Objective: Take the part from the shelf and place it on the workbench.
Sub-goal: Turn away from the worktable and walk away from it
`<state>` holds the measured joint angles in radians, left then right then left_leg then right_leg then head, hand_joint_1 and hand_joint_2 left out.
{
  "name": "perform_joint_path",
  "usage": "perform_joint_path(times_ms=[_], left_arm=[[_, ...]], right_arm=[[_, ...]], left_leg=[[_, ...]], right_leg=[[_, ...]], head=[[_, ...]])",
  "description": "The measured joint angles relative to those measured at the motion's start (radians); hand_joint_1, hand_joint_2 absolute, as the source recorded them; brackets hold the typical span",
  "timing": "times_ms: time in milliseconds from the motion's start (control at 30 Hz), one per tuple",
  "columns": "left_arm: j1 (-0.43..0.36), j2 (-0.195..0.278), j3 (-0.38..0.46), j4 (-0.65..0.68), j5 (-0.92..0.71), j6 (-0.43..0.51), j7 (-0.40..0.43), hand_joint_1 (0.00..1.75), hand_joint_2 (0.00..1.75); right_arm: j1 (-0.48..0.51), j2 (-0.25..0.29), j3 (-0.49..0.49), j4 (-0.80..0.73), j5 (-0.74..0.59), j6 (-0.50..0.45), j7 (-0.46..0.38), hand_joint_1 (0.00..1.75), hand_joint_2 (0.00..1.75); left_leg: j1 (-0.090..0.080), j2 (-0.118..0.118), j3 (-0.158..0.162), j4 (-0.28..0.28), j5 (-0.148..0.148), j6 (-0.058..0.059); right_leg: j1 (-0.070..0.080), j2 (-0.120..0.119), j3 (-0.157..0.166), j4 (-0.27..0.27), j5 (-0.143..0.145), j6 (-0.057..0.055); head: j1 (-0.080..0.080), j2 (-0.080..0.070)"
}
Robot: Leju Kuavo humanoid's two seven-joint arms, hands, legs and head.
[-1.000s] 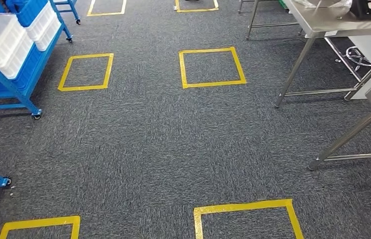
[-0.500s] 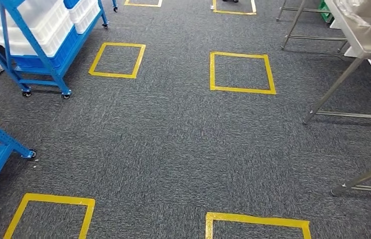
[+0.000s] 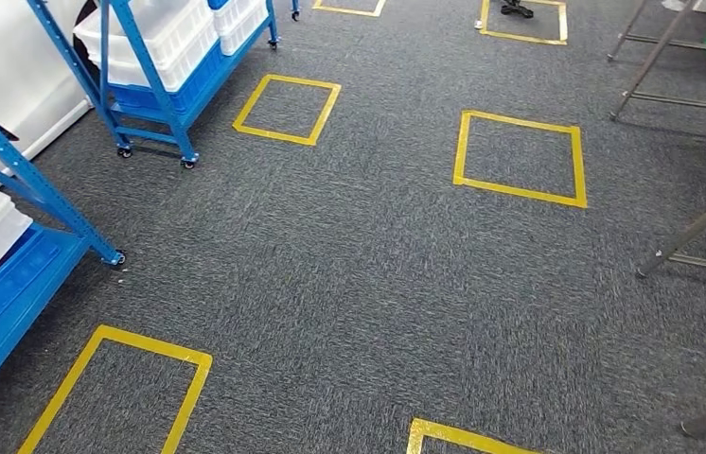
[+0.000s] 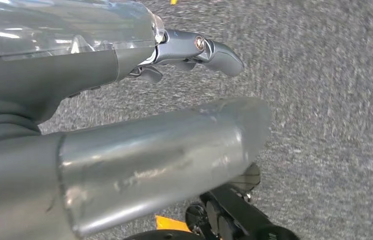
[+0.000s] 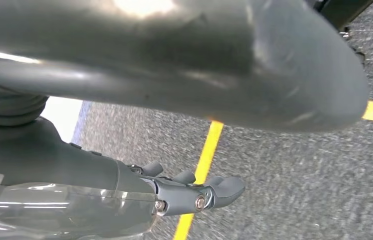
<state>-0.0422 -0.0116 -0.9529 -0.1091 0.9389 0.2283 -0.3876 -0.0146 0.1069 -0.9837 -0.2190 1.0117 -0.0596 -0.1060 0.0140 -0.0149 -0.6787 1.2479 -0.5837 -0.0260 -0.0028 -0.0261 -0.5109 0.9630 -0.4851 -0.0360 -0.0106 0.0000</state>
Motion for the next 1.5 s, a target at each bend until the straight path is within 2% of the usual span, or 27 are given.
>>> perform_joint_path(times_ms=[67,133,167,233,300,333,400,433,500,567,633,700,733,800,833,867,967,1033,1067,1133,1200,1233,1300,1333,1400,1467,1500], left_arm=[[0.002,0.0,-0.003,0.0,0.001,0.002,0.0,0.0,0.0],[0.002,-0.001,-0.007,0.0,0.002,0.003,0.001,0.0,0.0],[0.001,-0.001,-0.009,0.0,0.003,0.003,0.001,0.0,0.0],[0.0,-0.003,-0.013,0.0,0.003,0.004,0.001,0.0,0.0],[0.002,-0.003,-0.015,0.0,0.003,0.004,0.001,0.0,0.0],[0.003,-0.003,-0.016,0.0,0.003,0.004,0.001,0.0,0.0],[0.002,-0.003,-0.018,0.0,0.003,0.004,0.001,0.0,0.0],[0.001,-0.003,-0.019,0.0,0.004,0.004,0.001,0.0,0.0],[-0.001,-0.003,-0.02,0.0,0.008,0.004,0.001,0.0,0.0],[0.0,-0.003,-0.021,0.0,0.014,0.004,0.001,0.0,0.0],[0.0,-0.005,-0.022,0.0,0.02,0.004,0.001,0.0,0.0],[-0.001,-0.009,-0.023,0.0,0.021,0.004,0.001,0.0,0.0],[0.0,-0.011,-0.023,0.0,0.021,0.004,0.001,0.0,0.0],[0.003,-0.012,-0.023,0.0,0.022,0.004,0.002,0.0,0.0],[0.005,-0.012,-0.023,0.0,0.023,0.004,0.002,0.0,0.0],[0.006,-0.011,-0.023,0.0,0.023,0.003,0.002,0.0,0.0],[0.004,-0.008,-0.024,0.0,0.029,0.001,0.004,0.0,0.0],[0.003,-0.005,-0.024,0.0,0.036,0.0,0.001,0.0,0.0],[0.004,-0.003,-0.024,0.0,0.039,0.0,-0.001,0.0,0.0],[0.005,0.002,-0.024,0.0,0.041,-0.002,-0.006,0.0,0.0],[0.002,0.006,-0.025,0.0,0.042,-0.002,-0.01,0.0,0.0],[0.001,0.007,-0.025,0.0,0.043,-0.002,-0.011,0.0,0.0],[0.001,0.009,-0.027,0.0,0.044,-0.002,-0.012,0.0,0.0],[0.002,0.01,-0.027,0.0,0.045,-0.002,-0.012,0.0,0.0],[0.003,0.009,-0.028,0.0,0.046,-0.002,-0.012,0.0,0.0],[0.001,0.009,-0.029,0.0,0.047,-0.002,-0.013,0.0,0.0],[0.0,0.009,-0.03,0.0,0.048,-0.002,-0.013,0.0,0.0]], right_arm=[[0.0,-0.001,-0.001,0.0,0.0,0.002,0.0,0.0,0.0],[-0.001,-0.001,-0.002,0.0,0.001,0.003,0.0,0.0,0.0],[-0.001,-0.003,-0.002,0.0,0.001,0.003,0.0,0.0,0.0],[-0.003,-0.006,-0.002,-0.001,0.002,0.003,0.0,0.0,0.0],[-0.008,-0.007,-0.002,-0.001,0.002,0.003,0.0,0.0,0.0],[-0.011,-0.007,-0.002,-0.001,0.003,0.003,0.001,0.0,0.0],[-0.012,-0.006,-0.002,0.0,0.004,0.004,0.001,0.0,0.0],[-0.01,-0.006,-0.002,0.0,0.005,0.004,0.0,0.0,0.0],[-0.007,-0.006,-0.002,0.0,0.01,0.004,0.0,0.0,0.0],[-0.005,-0.007,-0.003,0.0,0.015,0.003,0.0,0.0,0.0],[-0.004,-0.007,-0.003,0.0,0.018,0.003,0.0,0.0,0.0],[-0.003,-0.01,-0.004,0.0,0.018,0.003,0.0,0.0,0.0],[-0.003,-0.012,-0.005,0.0,0.018,0.002,0.001,0.0,0.0],[-0.005,-0.014,-0.007,0.0,0.018,0.0,0.002,0.0,0.0],[-0.006,-0.013,-0.007,0.0,0.018,-0.001,0.003,0.0,0.0],[-0.006,-0.012,-0.008,0.0,0.019,-0.002,0.004,0.0,0.0],[-0.002,-0.007,-0.01,0.0,0.021,-0.006,0.006,0.0,0.0],[-0.001,-0.003,-0.013,0.0,0.023,-0.009,0.005,0.0,0.0],[-0.002,-0.001,-0.014,0.0,0.024,-0.011,0.003,0.0,0.0],[-0.005,0.003,-0.016,0.0,0.028,-0.012,0.0,0.0,0.0],[-0.007,0.005,-0.017,0.0,0.031,-0.013,-0.001,0.0,0.0],[-0.008,0.005,-0.017,0.0,0.031,-0.014,-0.001,0.0,0.0],[-0.013,0.006,-0.018,0.0,0.032,-0.014,-0.002,0.0,0.0],[-0.015,0.006,-0.018,0.0,0.032,-0.014,-0.002,0.0,0.0],[-0.017,0.007,-0.018,0.0,0.032,-0.014,-0.002,0.0,0.0],[-0.015,0.008,-0.018,0.0,0.033,-0.014,-0.003,0.0,0.0],[-0.014,0.008,-0.018,0.0,0.033,-0.014,-0.003,0.0,0.0]], left_leg=[[0.01,0.009,-0.002,0.003,0.023,-0.012],[0.02,0.038,0.06,-0.121,0.087,-0.024],[0.021,0.05,0.089,-0.18,0.109,-0.024],[0.016,0.057,0.11,-0.224,0.116,-0.011],[0.011,0.038,0.108,-0.222,0.117,0.009],[0.011,0.03,0.107,-0.224,0.118,0.016],[0.01,0.013,0.106,-0.227,0.122,0.029],[0.009,0.005,0.105,-0.228,0.123,0.033],[0.003,-0.015,0.104,-0.227,0.124,0.039],[-0.004,-0.04,0.106,-0.227,0.123,0.041],[-0.006,-0.068,0.11,-0.227,0.123,0.042],[-0.006,-0.093,0.11,-0.227,0.123,0.04],[-0.005,-0.104,0.107,-0.227,0.125,0.037],[-0.002,-0.128,0.103,-0.232,0.13,0.027],[-0.003,-0.128,0.102,-0.232,0.129,0.023],[-0.006,-0.109,0.096,-0.221,0.118,0.019],[-0.011,-0.017,0.03,-0.075,0.031,0.006],[-0.007,0.002,-0.012,0.02,-0.004,-0.004],[-0.005,0.007,-0.01,0.021,0.005,-0.008],[-0.001,0.028,0.051,-0.085,0.064,-0.013],[-0.004,0.066,0.118,-0.206,0.106,-0.005],[-0.007,0.077,0.134,-0.236,0.113,0.003],[-0.01,0.067,0.133,-0.243,0.114,0.018],[-0.009,0.057,0.133,-0.247,0.117,0.024],[-0.004,0.038,0.135,-0.255,0.126,0.036],[-0.003,0.018,0.131,-0.258,0.133,0.046],[-0.004,0.007,0.128,-0.257,0.135,0.048]], right_leg=[[-0.003,-0.025,0.002,0.006,-0.007,0.006],[-0.008,-0.048,0.004,0.018,-0.02,0.019],[-0.008,-0.058,0.004,0.027,-0.028,0.027],[-0.006,-0.073,0.005,0.039,-0.04,0.042],[-0.009,-0.083,0.01,0.039,-0.043,0.051],[-0.013,-0.076,0.01,0.043,-0.049,0.056],[-0.018,-0.034,-0.016,0.103,-0.092,0.061],[-0.018,-0.009,-0.047,0.165,-0.126,0.06],[-0.014,0.015,-0.12,0.299,-0.176,0.053],[-0.005,0.024,-0.147,0.327,-0.153,0.039],[0.009,0.055,-0.106,0.21,-0.068,0.017],[0.019,0.104,-0.058,0.088,-0.009,-0.001],[0.022,0.117,-0.048,0.062,-0.001,-0.005],[0.022,0.101,-0.043,0.05,0.001,-0.006],[0.019,0.087,-0.038,0.041,0.004,-0.007],[0.016,0.073,-0.032,0.029,0.008,-0.008],[0.012,0.026,-0.022,0.01,0.014,-0.012],[0.012,-0.004,-0.023,0.013,0.011,-0.012],[0.01,-0.019,-0.023,0.015,0.009,-0.011],[0.008,-0.045,-0.023,0.022,0.004,-0.005],[0.009,-0.067,-0.021,0.033,-0.006,0.005],[0.01,-0.076,-0.02,0.037,-0.009,0.01],[0.009,-0.092,-0.014,0.037,-0.012,0.019],[0.008,-0.094,-0.012,0.038,-0.014,0.026],[0.003,-0.057,-0.023,0.069,-0.041,0.038],[-0.002,-0.002,-0.07,0.175,-0.108,0.046],[-0.004,0.012,-0.101,0.24,-0.139,0.046]], head=[[0.0,0.0],[0.0,0.0],[-0.001,0.0],[0.001,0.0],[0.004,0.0],[0.006,0.0],[0.009,0.0],[0.011,0.0],[0.012,0.0],[0.012,0.0],[0.012,0.0],[0.012,0.0],[0.012,0.0],[0.015,0.0],[0.015,0.0],[0.014,0.0],[0.007,0.0],[0.005,0.0],[0.005,0.0],[0.004,0.0],[0.004,0.0],[0.004,0.0],[0.006,0.0],[0.005,0.0],[0.007,0.0],[0.01,0.0],[0.011,0.0]])
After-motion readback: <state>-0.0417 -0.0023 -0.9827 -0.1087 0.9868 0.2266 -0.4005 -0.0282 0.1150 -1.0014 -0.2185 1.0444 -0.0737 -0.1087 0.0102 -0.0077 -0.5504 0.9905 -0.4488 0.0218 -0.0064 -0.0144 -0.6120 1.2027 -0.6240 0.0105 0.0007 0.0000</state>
